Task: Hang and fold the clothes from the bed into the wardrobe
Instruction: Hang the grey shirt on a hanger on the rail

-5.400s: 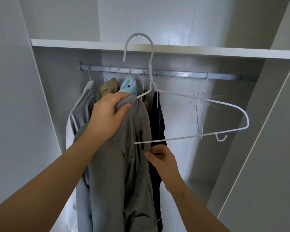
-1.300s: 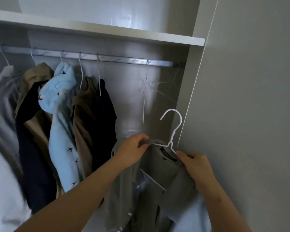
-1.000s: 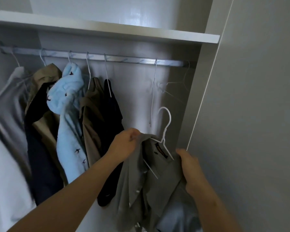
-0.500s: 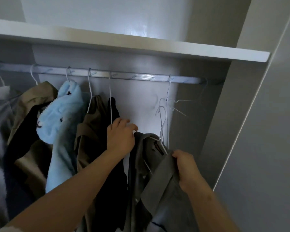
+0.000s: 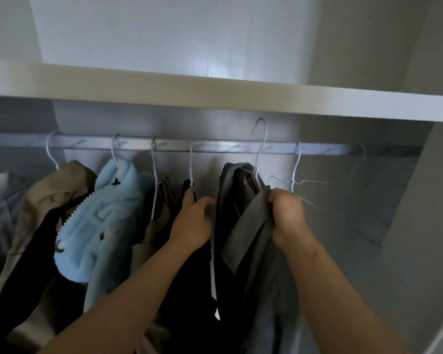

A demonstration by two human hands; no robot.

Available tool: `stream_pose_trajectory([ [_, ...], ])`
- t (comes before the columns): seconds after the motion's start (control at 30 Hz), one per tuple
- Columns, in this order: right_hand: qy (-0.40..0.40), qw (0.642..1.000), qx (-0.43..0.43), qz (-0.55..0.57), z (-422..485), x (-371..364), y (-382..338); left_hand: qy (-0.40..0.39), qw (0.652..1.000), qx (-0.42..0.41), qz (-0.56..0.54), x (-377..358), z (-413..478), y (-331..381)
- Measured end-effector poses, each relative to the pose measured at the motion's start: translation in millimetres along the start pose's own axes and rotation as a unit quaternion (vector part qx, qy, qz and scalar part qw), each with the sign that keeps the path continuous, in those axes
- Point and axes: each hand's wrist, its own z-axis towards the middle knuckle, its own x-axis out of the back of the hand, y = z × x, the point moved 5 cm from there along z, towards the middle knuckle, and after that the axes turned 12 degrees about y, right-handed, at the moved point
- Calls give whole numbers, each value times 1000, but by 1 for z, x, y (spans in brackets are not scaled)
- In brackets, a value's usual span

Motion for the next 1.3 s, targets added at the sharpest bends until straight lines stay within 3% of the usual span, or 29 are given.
stream_pose_trajectory([
  [0.1,-15,999,41,-8,11,-33,-6,8,999,-1,-31,-1,6,-7],
  [0.3,-97,984,62,-138,17,-65,35,41,996,27,-80,-6,9,-16],
  [0.53,-108,983,63,-133,0,-53,52,50,992,58,-103,-5,0,-16],
  [0.7,-121,976,74,-167,-23,-27,60,78,989,85,-92,11,-21,-10],
  [1.1,-159,979,-2,-127,-112,89,74,119,985,113,-51,44,-144,48],
  [1.3,-158,980,-53,-113,-159,164,95,81,986,132,-54,38,-232,80],
])
